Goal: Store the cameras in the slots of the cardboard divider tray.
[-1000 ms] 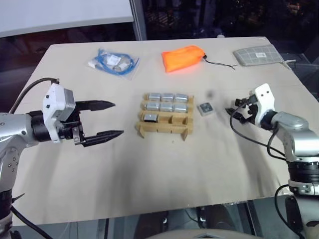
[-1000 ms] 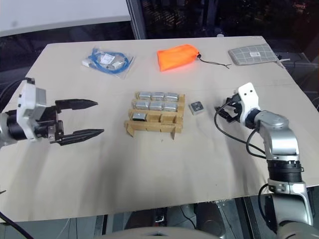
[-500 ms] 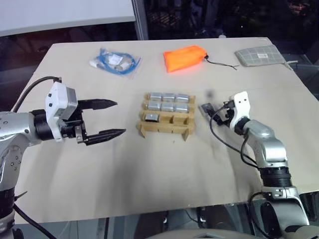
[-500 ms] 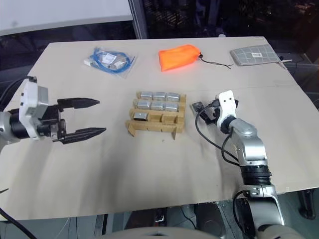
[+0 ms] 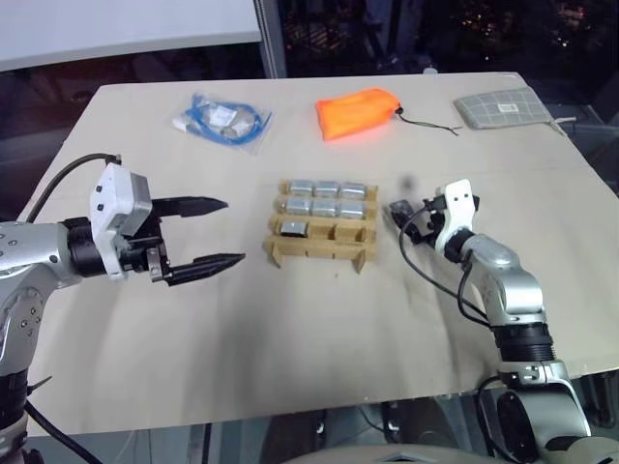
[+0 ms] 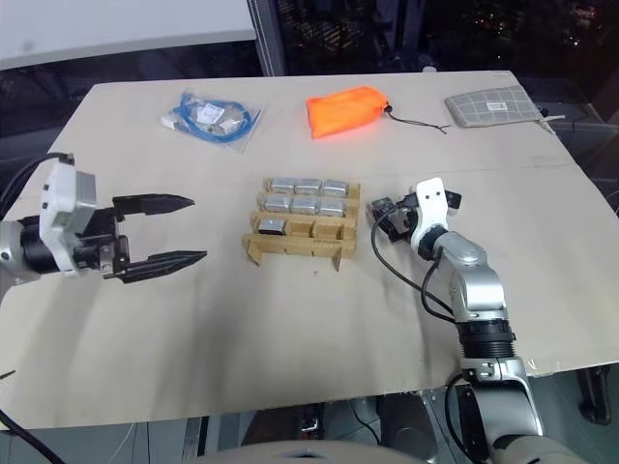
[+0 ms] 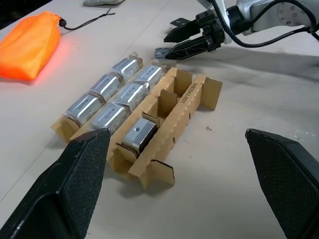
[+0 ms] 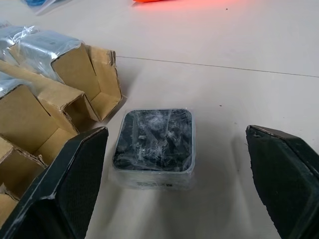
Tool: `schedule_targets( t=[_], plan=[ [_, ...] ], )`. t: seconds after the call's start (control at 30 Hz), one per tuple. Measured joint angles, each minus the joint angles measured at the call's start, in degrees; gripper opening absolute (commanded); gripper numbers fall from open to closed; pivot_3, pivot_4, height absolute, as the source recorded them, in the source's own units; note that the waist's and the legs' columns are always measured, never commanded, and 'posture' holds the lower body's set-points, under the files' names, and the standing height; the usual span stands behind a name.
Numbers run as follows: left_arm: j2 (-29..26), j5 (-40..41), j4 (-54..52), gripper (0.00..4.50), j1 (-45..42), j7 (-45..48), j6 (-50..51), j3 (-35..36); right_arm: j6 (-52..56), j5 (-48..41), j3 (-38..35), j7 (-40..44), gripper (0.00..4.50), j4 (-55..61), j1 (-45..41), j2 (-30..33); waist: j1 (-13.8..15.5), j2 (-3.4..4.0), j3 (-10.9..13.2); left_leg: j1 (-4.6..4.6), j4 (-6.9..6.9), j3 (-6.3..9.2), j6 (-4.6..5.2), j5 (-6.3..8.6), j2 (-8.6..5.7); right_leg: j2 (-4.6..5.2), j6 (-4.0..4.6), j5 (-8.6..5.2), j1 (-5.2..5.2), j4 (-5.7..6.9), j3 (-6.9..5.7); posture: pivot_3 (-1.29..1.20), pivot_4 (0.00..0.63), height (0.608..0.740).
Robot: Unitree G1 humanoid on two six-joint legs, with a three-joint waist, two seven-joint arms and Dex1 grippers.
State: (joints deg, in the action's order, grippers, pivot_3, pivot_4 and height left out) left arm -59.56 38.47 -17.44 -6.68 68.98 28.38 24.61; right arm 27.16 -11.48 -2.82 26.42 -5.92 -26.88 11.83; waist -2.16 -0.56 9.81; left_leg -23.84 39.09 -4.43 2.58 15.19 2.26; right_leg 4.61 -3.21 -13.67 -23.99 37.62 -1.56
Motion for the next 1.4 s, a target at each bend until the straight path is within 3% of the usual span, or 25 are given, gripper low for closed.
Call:
schedule_targets(
  t=[0.47,0.57,0.67,0.7,1.13,1.4],
  plan=[
    [0.00,0.02,-0.06,4.50,0.09,-0.10,0.03,0.07,-1.23,1.77,2.93,-1.09,4.39,-3.09,-0.79,0.00,-0.02,0.00,0.00,0.01,0.00,0.00,0.00,0.00,0.00,0.00,0.00,0.00,0.00,0.01,0.00,0.00,0.150,0.740],
    [0.00,0.02,-0.06,4.50,0.16,-0.09,0.03,0.09,-1.22,1.76,2.90,-1.10,3.55,-3.08,-0.78,0.15,-0.02,0.00,0.00,0.01,0.00,-0.01,0.00,0.00,0.00,0.00,0.00,0.00,0.00,0.01,0.00,0.00,0.150,0.740],
    [0.00,0.02,-0.05,4.50,0.16,-0.05,0.02,0.09,-1.22,1.77,2.90,-1.09,2.06,-2.90,-0.65,0.22,-0.02,0.00,0.00,0.01,0.00,0.00,0.00,0.00,0.00,0.00,0.00,0.00,0.00,0.01,0.00,0.00,0.150,0.740],
    [-0.01,0.02,-0.05,4.50,0.16,-0.04,0.02,0.09,-1.22,1.76,2.90,-1.09,1.88,-2.86,-0.61,0.24,-0.01,0.00,0.00,0.00,0.00,0.00,0.00,0.00,0.00,0.00,0.00,0.00,0.00,0.01,0.00,0.00,0.150,0.740],
    [-0.01,0.02,-0.05,4.50,0.16,0.00,0.02,0.09,-1.11,1.28,2.63,0.07,1.89,-0.83,0.97,2.53,0.03,0.00,0.00,0.00,0.00,0.00,0.00,0.00,0.00,0.01,0.00,0.00,0.00,0.01,0.00,0.00,0.150,0.740],
    [0.00,0.39,-0.06,4.50,0.61,-0.08,0.84,0.18,-3.90,-0.82,3.58,6.19,1.89,8.63,2.78,6.20,0.03,0.00,0.00,0.01,0.00,0.01,0.01,0.00,0.00,0.00,0.00,0.00,0.00,0.01,0.00,0.00,0.150,0.740]
  ],
)
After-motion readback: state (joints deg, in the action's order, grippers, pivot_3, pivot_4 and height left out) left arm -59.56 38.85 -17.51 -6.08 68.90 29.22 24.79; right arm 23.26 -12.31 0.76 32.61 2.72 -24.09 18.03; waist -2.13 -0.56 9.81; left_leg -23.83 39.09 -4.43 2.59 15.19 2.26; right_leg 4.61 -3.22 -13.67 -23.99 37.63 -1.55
